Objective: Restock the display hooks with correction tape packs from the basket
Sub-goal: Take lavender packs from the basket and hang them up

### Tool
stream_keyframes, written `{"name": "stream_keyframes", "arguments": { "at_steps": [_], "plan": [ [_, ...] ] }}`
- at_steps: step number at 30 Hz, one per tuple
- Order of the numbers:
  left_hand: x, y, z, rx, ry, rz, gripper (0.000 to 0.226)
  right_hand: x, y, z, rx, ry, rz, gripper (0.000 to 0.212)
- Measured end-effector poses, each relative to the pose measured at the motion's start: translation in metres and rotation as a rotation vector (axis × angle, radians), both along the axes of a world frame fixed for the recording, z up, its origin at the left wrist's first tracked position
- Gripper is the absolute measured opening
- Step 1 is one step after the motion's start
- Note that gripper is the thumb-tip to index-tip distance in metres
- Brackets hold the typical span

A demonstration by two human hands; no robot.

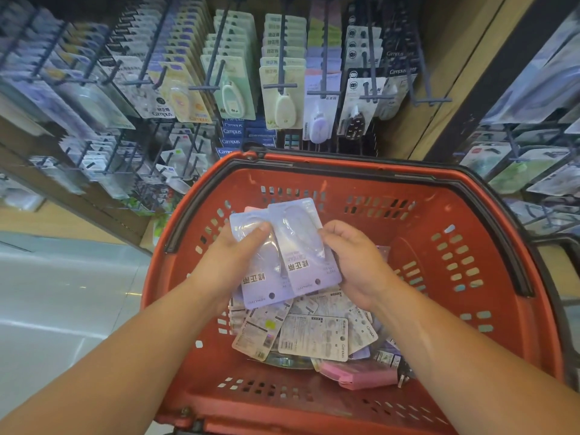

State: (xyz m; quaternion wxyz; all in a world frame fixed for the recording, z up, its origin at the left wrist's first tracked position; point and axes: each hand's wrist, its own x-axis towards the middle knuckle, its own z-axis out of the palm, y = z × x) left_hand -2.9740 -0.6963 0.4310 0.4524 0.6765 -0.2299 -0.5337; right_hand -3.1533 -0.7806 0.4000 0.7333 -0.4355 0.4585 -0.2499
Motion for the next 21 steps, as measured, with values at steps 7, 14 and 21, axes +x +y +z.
{"name": "stream_keyframes", "arguments": {
  "at_steps": [7,14,21],
  "plan": [
    [-0.003,0.001,0.004,0.052,0.04,-0.065,0.024,0.008,0.013,-0.001,-0.203,0.176,0.107,0.03],
    [0.0,-0.001,-0.002,-0.046,-0.046,-0.075,0.032,0.004,0.009,0.005,-0.217,0.171,0.139,0.025],
    [0.018,-0.004,-0.017,0.057,-0.152,0.177,0.059,-0.052,-0.028,-0.085,-0.344,0.978,0.708,0.072]
  ]
}}
